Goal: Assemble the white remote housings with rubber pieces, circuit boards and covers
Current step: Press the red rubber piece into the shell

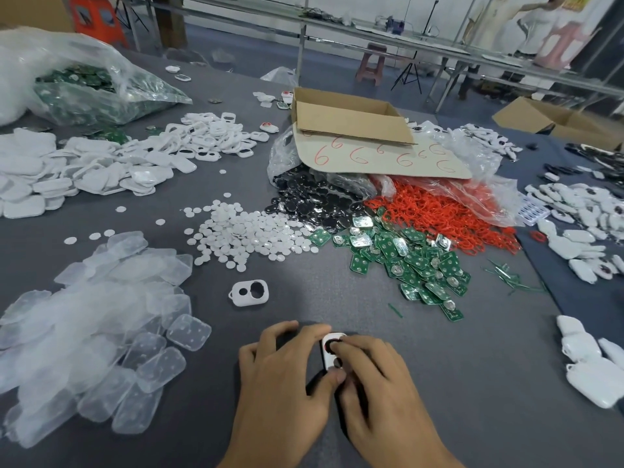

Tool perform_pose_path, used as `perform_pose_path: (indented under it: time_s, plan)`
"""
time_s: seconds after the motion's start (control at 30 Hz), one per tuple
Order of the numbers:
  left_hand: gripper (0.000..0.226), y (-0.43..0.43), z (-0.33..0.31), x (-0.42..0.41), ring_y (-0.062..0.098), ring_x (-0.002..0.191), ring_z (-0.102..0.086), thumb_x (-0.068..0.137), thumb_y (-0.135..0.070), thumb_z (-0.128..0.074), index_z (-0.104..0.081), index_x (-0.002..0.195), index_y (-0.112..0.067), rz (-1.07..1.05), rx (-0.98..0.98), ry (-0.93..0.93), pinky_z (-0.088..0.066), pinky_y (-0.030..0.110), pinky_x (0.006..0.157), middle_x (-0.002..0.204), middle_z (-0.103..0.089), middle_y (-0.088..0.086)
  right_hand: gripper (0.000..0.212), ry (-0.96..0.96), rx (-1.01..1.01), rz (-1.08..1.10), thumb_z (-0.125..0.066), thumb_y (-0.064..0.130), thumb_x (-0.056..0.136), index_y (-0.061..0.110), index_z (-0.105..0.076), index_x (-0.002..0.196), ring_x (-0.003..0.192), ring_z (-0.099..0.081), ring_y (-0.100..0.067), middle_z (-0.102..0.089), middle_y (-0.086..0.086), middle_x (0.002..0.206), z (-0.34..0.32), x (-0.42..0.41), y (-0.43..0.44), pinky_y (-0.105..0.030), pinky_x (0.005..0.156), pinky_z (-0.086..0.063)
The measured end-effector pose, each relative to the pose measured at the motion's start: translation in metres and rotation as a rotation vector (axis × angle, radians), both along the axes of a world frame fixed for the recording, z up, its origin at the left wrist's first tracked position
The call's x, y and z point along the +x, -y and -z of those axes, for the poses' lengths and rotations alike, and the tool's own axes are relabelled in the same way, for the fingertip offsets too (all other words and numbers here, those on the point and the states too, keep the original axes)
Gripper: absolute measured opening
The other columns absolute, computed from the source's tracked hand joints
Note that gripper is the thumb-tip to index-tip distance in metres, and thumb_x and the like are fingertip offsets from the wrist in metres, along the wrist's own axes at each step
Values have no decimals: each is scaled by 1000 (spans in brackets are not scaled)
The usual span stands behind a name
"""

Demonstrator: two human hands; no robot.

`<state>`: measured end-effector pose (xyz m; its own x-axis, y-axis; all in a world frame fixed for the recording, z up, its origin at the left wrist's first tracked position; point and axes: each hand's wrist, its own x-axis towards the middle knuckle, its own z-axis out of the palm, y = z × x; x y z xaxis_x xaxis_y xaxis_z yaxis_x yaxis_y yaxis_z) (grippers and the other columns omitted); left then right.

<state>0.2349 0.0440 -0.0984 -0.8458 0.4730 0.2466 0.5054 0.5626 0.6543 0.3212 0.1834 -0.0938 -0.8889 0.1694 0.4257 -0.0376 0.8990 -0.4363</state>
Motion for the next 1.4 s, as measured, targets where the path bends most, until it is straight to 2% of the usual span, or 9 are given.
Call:
perform_pose_path:
  time_s: [0.17, 0.33, 0.53, 0.77, 0.87, 1.0, 1.1, 1.23, 1.4]
  plan:
    - [58, 0, -2, 0, -10, 125, -35, 68, -57, -71, -47, 121, -55, -2, 10, -16, -20, 21, 90, 121, -34, -50, 43, 15, -13, 2, -57, 15, 83, 22, -61, 125, 111, -57, -8, -56, 14, 126, -3, -1, 2, -34, 89, -47]
    - [56, 0, -6, 1, -20, 115, -27, 64, -54, -73, -56, 117, -50, -29, 66, -65, -25, 24, 87, 134, -14, -58, 44, 30, -24, 17, -53, 18, 84, 25, -59, 126, 117, -54, -2, -53, 20, 128, -5, -1, 4, -30, 92, -46]
    - [51, -1, -6, 1, -4, 123, -44, 68, -56, -69, -60, 117, -47, -8, 69, -68, -29, 28, 89, 132, -21, -57, 38, 20, -26, 31, -60, 12, 82, 23, -66, 118, 119, -55, -4, -55, 14, 126, -5, -2, 4, -32, 93, -47]
    - [48, -1, -7, 1, -3, 121, -44, 68, -56, -69, -64, 115, -44, -13, 74, -112, -31, 28, 88, 133, -20, -58, 40, -2, -40, 27, -65, 8, 80, 20, -66, 118, 120, -54, -6, -54, 10, 126, -4, -2, 3, -34, 92, -50]
    - [49, 0, -7, 2, -6, 123, -43, 70, -58, -67, -63, 118, -46, 3, 55, -86, -28, 27, 89, 127, -30, -58, 42, 9, -68, 21, -64, 7, 80, 21, -66, 119, 120, -55, -8, -54, 10, 127, -5, 0, 3, -32, 93, -50]
    - [48, -2, -13, 0, -7, 121, -47, 75, -62, -59, -63, 120, -47, -26, 158, 12, -31, 26, 94, 121, -58, -38, 38, -54, -276, 70, -58, 15, 84, 32, -63, 117, 114, -59, -8, -57, 16, 120, -19, -10, 4, -15, 92, -44]
    - [29, -8, -28, -16, 8, 110, -59, 85, -37, -65, -68, 114, -34, -101, 290, -8, -47, 35, 95, 115, -66, -20, 32, -31, -355, 149, -63, 15, 84, 37, -67, 107, 95, -60, 5, -63, 20, 101, -31, -51, -1, -3, 79, -40]
    - [21, -24, -49, -68, 19, 105, -58, 97, -15, -60, -66, 117, -20, -180, 111, -10, -44, 36, 95, 112, -66, -3, 29, 145, -245, 103, -66, 8, 85, 25, -74, 107, 82, -55, -3, -64, 9, 94, -40, -139, -7, -8, 74, -37]
    - [29, -26, -54, -118, 28, 112, -56, 98, -16, -53, -58, 125, -20, -276, -199, 24, -43, 41, 96, 119, -65, 4, 19, 275, -51, 78, -61, 18, 90, 18, -77, 101, 84, -59, -22, -64, -5, 93, -27, -199, 1, -22, 67, -33]
